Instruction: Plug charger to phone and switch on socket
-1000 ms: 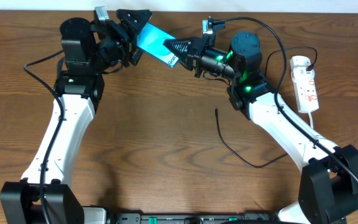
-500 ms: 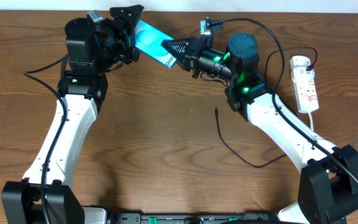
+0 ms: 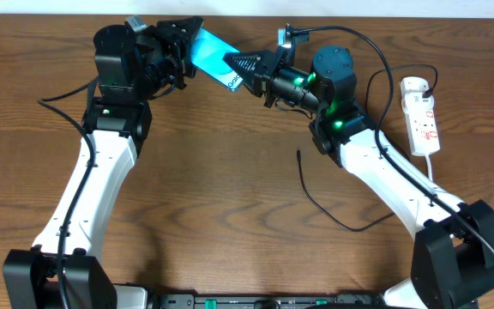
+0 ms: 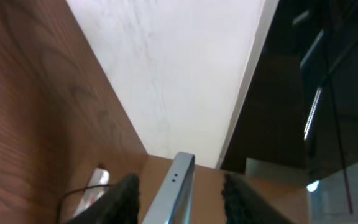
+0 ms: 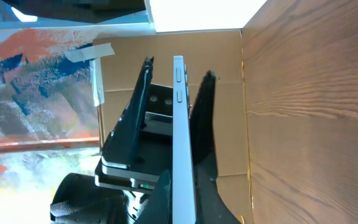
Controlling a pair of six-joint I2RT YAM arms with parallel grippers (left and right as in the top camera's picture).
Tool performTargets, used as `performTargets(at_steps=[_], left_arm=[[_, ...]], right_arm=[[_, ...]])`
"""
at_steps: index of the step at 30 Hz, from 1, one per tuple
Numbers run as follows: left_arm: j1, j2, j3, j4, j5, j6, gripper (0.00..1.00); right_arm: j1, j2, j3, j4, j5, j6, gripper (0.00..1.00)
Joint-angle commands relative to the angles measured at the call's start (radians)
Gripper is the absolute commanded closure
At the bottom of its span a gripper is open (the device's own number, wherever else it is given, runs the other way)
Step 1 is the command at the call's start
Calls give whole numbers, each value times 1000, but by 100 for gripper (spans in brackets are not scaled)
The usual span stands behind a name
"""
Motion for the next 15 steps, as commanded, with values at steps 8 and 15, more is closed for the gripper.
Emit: performTargets(at_steps=[8, 15], left_arm=[[-2, -2, 14, 30, 82, 90, 59], [-2, -2, 14, 31, 109, 109, 59]], right_arm=[[2, 2, 15, 10, 19, 10, 99], [-6, 2, 15, 10, 23, 10, 99]])
